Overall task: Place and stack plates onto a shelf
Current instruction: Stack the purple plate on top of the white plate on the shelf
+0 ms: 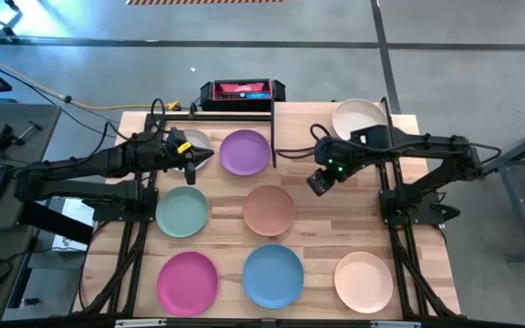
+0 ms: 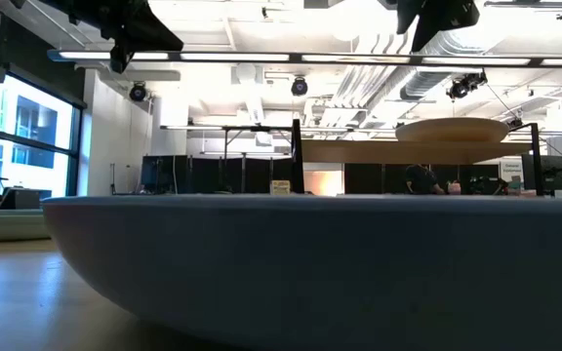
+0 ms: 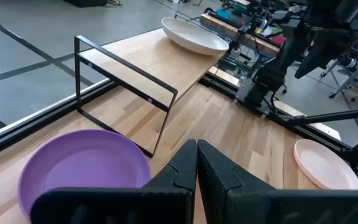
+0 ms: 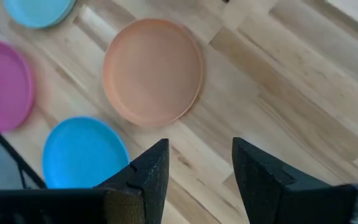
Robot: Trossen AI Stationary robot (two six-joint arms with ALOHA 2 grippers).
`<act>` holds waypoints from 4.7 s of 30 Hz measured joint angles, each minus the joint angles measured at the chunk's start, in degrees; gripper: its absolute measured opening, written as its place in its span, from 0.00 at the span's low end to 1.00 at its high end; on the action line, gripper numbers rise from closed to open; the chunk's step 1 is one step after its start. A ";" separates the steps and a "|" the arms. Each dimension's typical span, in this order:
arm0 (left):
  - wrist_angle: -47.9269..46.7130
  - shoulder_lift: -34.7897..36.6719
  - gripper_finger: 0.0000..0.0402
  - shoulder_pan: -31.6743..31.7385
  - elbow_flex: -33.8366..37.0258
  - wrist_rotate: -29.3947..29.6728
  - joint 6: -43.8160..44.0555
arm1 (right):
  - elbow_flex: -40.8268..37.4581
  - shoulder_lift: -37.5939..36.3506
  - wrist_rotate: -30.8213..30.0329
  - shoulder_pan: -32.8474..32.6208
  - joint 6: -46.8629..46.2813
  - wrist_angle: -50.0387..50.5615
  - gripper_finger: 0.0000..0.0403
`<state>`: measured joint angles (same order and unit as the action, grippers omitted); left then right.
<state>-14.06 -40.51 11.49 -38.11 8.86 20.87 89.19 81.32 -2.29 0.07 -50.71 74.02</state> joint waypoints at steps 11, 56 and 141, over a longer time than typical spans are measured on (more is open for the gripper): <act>1.27 -0.65 0.01 0.14 0.02 0.78 3.94 | -0.04 0.00 -3.78 -4.45 -10.07 -0.15 0.38; 10.97 -21.90 0.01 1.70 0.00 8.42 5.94 | -0.07 0.07 -19.25 -13.74 -23.77 -2.35 0.38; -0.29 -25.31 0.06 14.29 -23.98 -2.20 -30.92 | -0.07 0.07 -25.72 -8.29 20.35 -1.64 0.38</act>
<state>-14.35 -65.82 25.77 -62.08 6.66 -10.05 89.12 81.38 -28.01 -8.23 -30.37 72.38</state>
